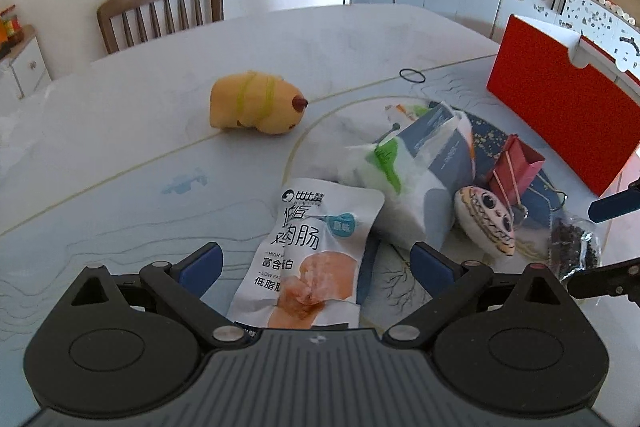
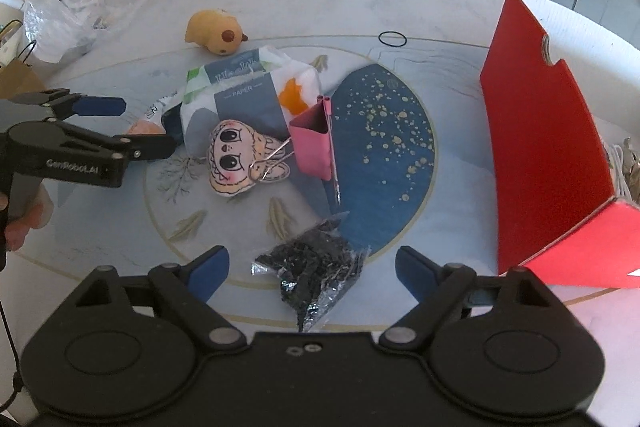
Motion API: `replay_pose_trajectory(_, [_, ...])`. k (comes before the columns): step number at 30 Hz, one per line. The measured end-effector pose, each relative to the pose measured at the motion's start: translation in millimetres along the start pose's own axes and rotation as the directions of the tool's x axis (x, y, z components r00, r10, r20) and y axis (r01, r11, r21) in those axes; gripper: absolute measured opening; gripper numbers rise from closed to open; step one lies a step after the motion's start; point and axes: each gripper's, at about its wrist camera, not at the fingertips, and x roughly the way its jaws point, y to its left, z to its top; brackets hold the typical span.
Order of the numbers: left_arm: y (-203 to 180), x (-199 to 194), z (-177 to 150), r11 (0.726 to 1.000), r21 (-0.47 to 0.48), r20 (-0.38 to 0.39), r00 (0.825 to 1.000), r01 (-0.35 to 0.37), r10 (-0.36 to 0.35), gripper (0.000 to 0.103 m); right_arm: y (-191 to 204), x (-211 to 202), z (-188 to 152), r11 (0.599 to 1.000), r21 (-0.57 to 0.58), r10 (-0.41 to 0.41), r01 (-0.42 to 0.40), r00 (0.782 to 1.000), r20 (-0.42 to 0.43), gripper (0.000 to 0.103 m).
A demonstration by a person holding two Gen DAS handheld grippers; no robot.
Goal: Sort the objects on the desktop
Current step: 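Withdraw both tools from the box back over the table, then grasp the sausage snack bag with the left tool while the right tool grasps the black seaweed bag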
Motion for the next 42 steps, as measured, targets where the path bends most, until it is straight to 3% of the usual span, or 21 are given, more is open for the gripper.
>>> replay_pose_trajectory(7, [1.3,5.6,-4.1,1.0,-0.006,-0.013,1.0,0.001,-0.001,0.099,3.0,6.8,-0.8,1.0,-0.005,-0.002,0.002,1.0,-0.01,0.09])
replay_pose_trajectory(14, [-4.7,5.6,-5.3,0.999,0.012,-0.007,0.999,-0.051,0.051,0.094,8.3,11.8,-4.3,1.0,-0.022,-0.012,0.012,1.0,-0.02,0.074])
replay_pose_trajectory(17, [-2.4,3.3,-5.3,0.998,0.002,-0.003,0.998,-0.059,0.059,0.086,10.2,12.8,-6.0,0.999,-0.03,-0.018,0.017,1.0,-0.018,0.073])
replay_pose_trajectory(22, [-0.1,0.8,-2.7,0.998,-0.004,0.001,0.998,-0.069,0.069,0.062,11.2,12.5,-7.2,0.999,-0.032,-0.026,0.025,1.0,-0.012,0.07])
replay_pose_trajectory(25, [-0.1,0.3,-2.5,0.997,-0.005,0.0,0.997,-0.071,0.071,0.06,11.4,12.0,-7.5,0.999,-0.033,-0.028,0.028,1.0,-0.01,0.067])
replay_pose_trajectory(30, [-5.5,-4.1,-2.4,0.998,0.019,0.02,0.998,-0.061,0.061,0.041,10.6,10.4,-8.0,0.999,-0.035,-0.031,0.03,0.999,-0.009,0.058])
replay_pose_trajectory(32, [-8.0,-5.7,-3.4,0.998,0.031,0.023,0.998,-0.056,0.056,0.04,9.6,8.4,-9.0,0.999,-0.036,-0.033,0.032,0.999,-0.004,0.054])
replay_pose_trajectory(34, [-8.9,-8.0,-5.6,0.998,0.033,0.026,0.998,-0.055,0.054,0.04,8.3,5.9,-9.7,0.999,-0.033,-0.033,0.033,0.999,-0.001,0.039])
replay_pose_trajectory(42, [-6.2,-21.8,-14.6,0.999,-0.023,0.034,0.999,-0.031,0.032,0.039,4.0,-8.0,-14.5,1.0,-0.009,-0.02,0.02,0.999,0.029,0.034])
